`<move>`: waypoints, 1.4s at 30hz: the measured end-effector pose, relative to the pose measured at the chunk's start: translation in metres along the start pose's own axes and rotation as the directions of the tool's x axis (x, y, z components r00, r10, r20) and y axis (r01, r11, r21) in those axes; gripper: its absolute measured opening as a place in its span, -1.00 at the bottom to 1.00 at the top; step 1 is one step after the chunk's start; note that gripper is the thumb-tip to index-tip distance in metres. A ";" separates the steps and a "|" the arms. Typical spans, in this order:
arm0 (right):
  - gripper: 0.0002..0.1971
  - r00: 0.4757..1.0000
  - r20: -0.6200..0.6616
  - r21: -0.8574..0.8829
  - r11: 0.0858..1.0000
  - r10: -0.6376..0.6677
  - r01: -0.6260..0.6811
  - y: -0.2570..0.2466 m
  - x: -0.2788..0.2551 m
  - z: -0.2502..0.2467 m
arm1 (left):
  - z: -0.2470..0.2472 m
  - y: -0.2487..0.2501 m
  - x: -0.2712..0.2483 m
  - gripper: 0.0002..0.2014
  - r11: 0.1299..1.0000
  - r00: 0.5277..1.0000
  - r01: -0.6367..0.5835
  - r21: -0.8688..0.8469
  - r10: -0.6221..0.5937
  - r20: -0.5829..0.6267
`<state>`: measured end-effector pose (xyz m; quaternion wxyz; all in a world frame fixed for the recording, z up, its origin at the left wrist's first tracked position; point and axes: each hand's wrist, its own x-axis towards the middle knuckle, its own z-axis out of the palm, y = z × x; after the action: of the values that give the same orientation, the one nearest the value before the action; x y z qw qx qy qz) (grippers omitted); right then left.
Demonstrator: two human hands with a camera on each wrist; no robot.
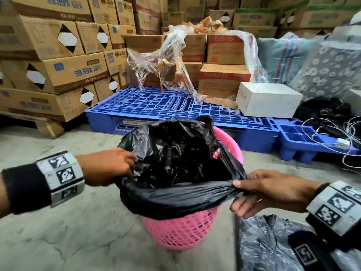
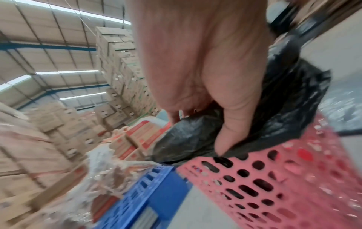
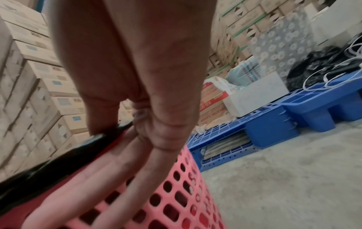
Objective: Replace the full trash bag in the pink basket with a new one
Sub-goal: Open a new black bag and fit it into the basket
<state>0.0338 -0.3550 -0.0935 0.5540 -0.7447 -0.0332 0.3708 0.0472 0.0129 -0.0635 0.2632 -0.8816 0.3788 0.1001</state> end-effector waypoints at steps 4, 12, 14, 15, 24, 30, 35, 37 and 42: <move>-0.66 0.999 0.010 -0.115 0.993 -0.034 0.035 0.001 0.007 0.013 | -0.025 0.000 0.000 -0.40 0.886 0.988 0.132 -0.445 -0.154 -0.013; -0.63 0.766 -0.314 -0.778 0.615 -0.561 0.131 -0.021 0.007 -0.038 | -0.043 0.091 0.022 -0.54 0.842 0.972 -0.034 -0.539 -0.098 -0.214; -0.61 0.750 -0.128 -0.901 0.391 -0.649 0.186 -0.021 0.011 -0.038 | -0.034 0.093 0.026 -0.66 0.869 0.954 -0.010 -0.495 -0.139 -0.264; -0.58 0.755 -0.029 -0.930 0.294 -0.655 0.220 -0.019 0.015 -0.037 | -0.031 0.091 0.026 -0.68 0.880 0.948 -0.008 -0.475 -0.145 -0.283; -0.80 0.635 0.125 -0.909 0.168 -0.763 0.380 -0.017 0.010 0.016 | -0.013 0.014 0.005 -0.72 0.970 0.958 0.140 -0.199 -0.183 -0.219; -0.80 0.678 0.127 -0.851 0.271 -0.724 0.449 -0.032 0.008 0.038 | -0.029 0.023 0.017 -0.47 0.809 0.939 0.163 -0.565 -0.303 -0.163; -0.34 0.830 -0.063 -0.959 0.264 -0.554 0.104 -0.040 0.013 -0.007 | -0.040 0.061 0.027 -0.73 0.677 0.950 0.023 -0.735 -0.244 -0.196; -0.51 0.844 -0.039 -0.951 0.279 -0.534 0.132 -0.040 0.017 -0.006 | -0.038 0.066 0.029 -0.76 0.683 0.927 -0.003 -0.731 -0.272 -0.259; -0.84 0.773 0.041 -0.870 0.358 -0.633 0.339 -0.035 0.008 -0.001 | -0.035 0.074 0.020 -0.94 0.755 0.863 -0.097 -0.649 -0.261 -0.433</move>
<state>0.0528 -0.3384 -0.0679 0.2067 -0.9160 -0.3439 0.0043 0.0070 -0.0612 -0.0703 -0.1624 -0.9282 0.3342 -0.0179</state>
